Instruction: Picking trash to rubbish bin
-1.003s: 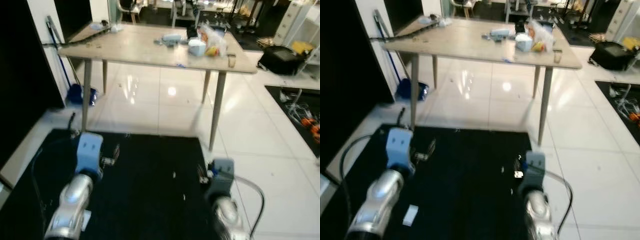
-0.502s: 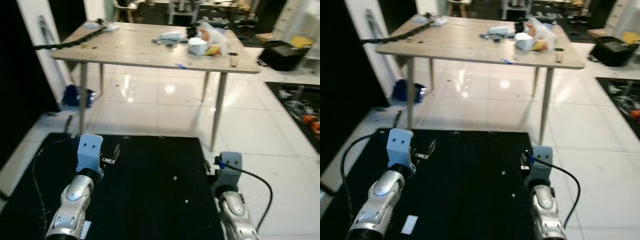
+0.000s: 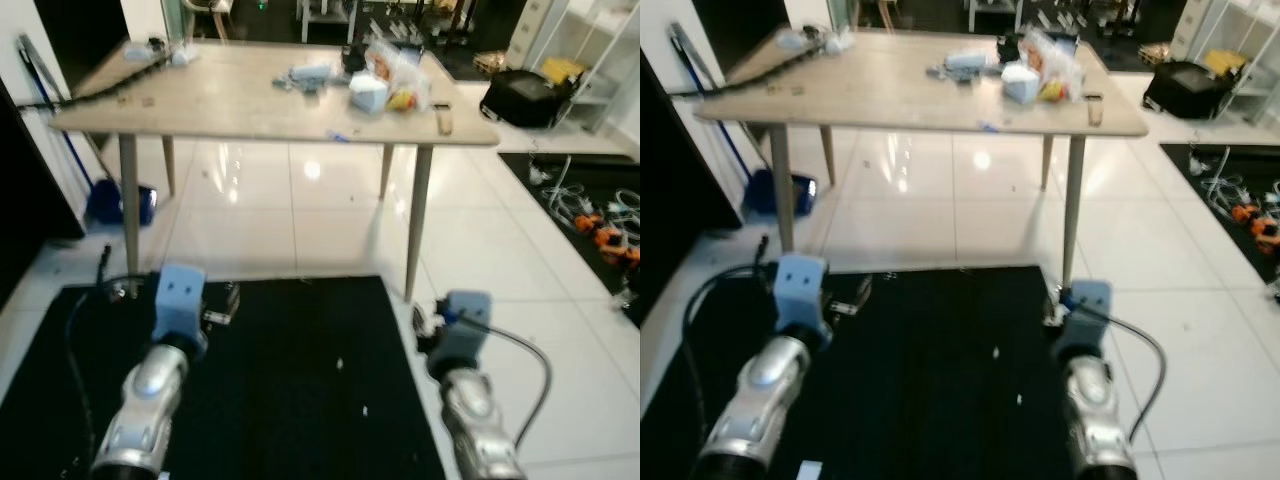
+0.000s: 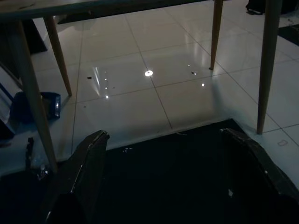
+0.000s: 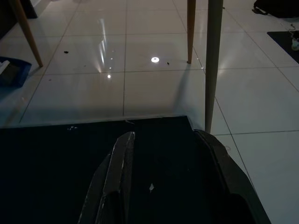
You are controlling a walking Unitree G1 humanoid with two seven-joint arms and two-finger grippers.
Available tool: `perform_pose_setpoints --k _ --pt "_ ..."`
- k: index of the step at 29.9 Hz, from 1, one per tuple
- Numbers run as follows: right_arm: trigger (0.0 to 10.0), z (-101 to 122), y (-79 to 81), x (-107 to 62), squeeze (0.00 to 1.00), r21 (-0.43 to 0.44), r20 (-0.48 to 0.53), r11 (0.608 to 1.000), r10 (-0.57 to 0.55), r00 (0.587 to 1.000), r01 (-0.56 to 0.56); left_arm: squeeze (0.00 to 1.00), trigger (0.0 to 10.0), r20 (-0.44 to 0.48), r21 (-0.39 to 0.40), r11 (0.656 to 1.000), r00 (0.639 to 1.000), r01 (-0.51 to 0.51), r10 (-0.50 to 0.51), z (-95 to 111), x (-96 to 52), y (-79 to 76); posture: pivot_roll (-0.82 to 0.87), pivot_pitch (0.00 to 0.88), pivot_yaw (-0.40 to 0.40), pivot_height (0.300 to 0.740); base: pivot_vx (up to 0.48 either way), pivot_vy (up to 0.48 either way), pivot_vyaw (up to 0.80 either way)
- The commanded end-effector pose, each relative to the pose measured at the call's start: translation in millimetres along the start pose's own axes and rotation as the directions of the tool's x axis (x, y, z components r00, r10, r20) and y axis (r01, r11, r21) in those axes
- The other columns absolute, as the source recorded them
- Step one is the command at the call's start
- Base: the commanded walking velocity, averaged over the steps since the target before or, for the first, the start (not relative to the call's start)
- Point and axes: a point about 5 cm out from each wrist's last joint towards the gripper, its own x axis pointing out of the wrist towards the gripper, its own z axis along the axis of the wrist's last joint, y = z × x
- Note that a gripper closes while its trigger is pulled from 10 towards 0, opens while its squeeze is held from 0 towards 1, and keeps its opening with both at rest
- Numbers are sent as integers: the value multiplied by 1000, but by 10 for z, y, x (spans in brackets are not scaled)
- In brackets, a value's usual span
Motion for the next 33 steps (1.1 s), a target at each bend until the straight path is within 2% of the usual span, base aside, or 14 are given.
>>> perform_pose_setpoints --k 1,5,9,18,33 --pt "10000 -37 -70 -31 0 2 -21 1000 -29 999 29 0 10000 -20 -2 1000 1000 12 -12 -50 -29 -48 -80 105 -23 740 315 0 0" --pt "10000 -41 -57 -33 0 6 -24 1000 -28 999 28 0 10000 -20 1 1000 1000 19 -19 -50 -29 -66 -76 101 -24 740 317 0 0" --pt "10000 -27 32 -7 0 34 -25 999 -5 1000 6 0 10000 0 3 1000 1000 21 -21 -10 -27 -100 -66 96 -34 740 317 0 -734" --pt "10000 27 49 29 0 34 -11 999 9 1000 -8 0 10000 -1 6 1000 1000 5 -5 -21 -60 -53 -64 91 -41 740 315 0 -705" --pt "10000 56 68 29 0 26 6 999 21 1000 -21 0 10000 14 14 1000 1000 16 -17 27 -63 -76 -55 72 -35 740 314 0 0"
